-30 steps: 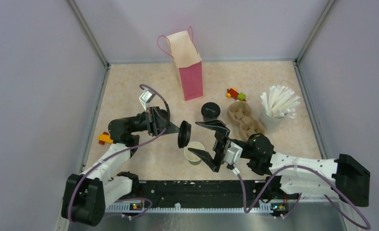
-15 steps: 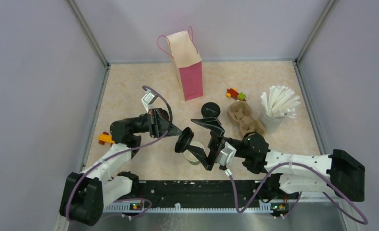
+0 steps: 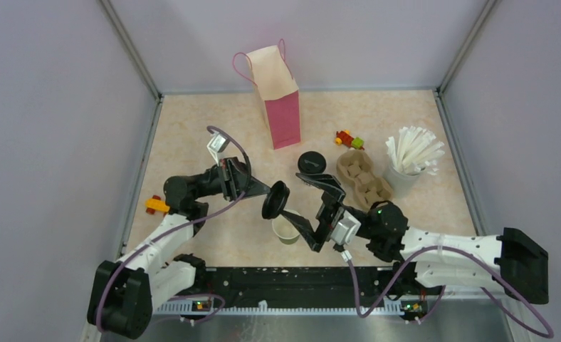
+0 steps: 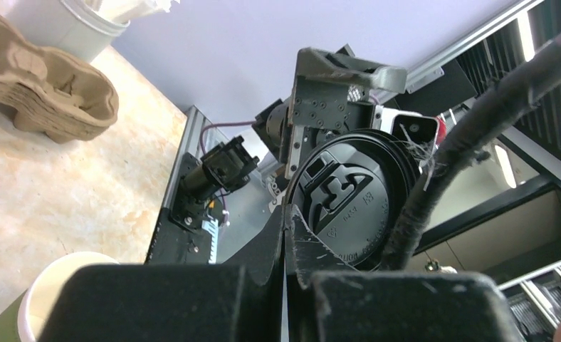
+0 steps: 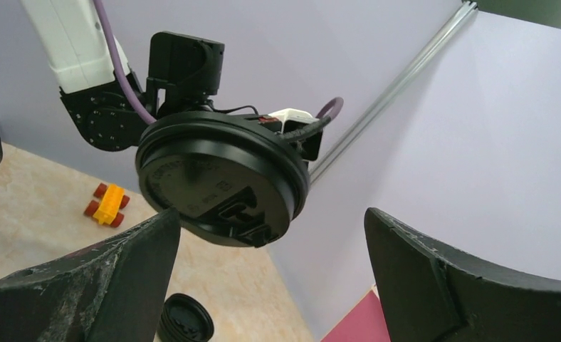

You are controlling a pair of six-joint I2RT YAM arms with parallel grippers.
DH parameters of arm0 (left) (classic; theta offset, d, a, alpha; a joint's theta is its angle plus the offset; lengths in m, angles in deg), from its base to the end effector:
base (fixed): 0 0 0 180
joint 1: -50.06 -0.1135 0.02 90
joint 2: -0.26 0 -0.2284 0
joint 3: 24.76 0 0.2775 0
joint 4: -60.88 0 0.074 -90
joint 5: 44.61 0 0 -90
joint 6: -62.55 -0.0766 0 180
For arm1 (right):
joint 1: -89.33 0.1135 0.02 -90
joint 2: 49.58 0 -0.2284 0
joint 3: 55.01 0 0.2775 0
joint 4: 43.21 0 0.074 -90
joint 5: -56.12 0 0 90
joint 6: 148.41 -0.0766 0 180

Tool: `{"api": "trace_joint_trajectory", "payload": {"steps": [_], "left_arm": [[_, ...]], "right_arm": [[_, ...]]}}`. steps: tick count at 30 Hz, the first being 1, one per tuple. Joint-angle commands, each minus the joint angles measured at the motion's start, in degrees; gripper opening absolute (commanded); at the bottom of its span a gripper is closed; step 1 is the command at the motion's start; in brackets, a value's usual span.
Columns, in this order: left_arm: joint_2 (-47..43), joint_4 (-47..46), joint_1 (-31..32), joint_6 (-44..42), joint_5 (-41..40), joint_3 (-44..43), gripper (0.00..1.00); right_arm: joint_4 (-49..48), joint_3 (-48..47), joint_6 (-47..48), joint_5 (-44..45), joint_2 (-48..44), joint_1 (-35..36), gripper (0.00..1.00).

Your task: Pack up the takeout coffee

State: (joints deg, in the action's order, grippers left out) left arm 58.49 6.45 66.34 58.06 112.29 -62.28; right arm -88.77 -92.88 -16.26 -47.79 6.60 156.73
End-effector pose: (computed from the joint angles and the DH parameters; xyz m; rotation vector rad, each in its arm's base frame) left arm 0.2163 -0.1366 0.2673 0.4775 1.6232 -1.9883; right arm 0.0938 0.2732 0.2840 -1.0285 0.4560 0.5267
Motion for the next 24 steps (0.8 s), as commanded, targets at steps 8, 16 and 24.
{"api": "trace_joint_trajectory", "payload": {"steps": [8, 16, 24], "left_arm": [[-6.9, 5.2, 0.3, -3.1, -10.9, 0.2, 0.0], [-7.6, 5.1, 0.7, -2.5, -11.7, 0.8, 0.0], [-7.3, 5.6, 0.9, -2.7, -11.1, 0.7, 0.0]], "right_arm": [[-9.3, 1.0, -5.1, 2.0, 2.7, 1.4, 0.98], [-21.6, 0.5, -6.6, 3.7, 9.4, 2.5, 0.97], [-22.5, -0.8, -5.5, 5.1, 10.9, 3.2, 0.96]]}}
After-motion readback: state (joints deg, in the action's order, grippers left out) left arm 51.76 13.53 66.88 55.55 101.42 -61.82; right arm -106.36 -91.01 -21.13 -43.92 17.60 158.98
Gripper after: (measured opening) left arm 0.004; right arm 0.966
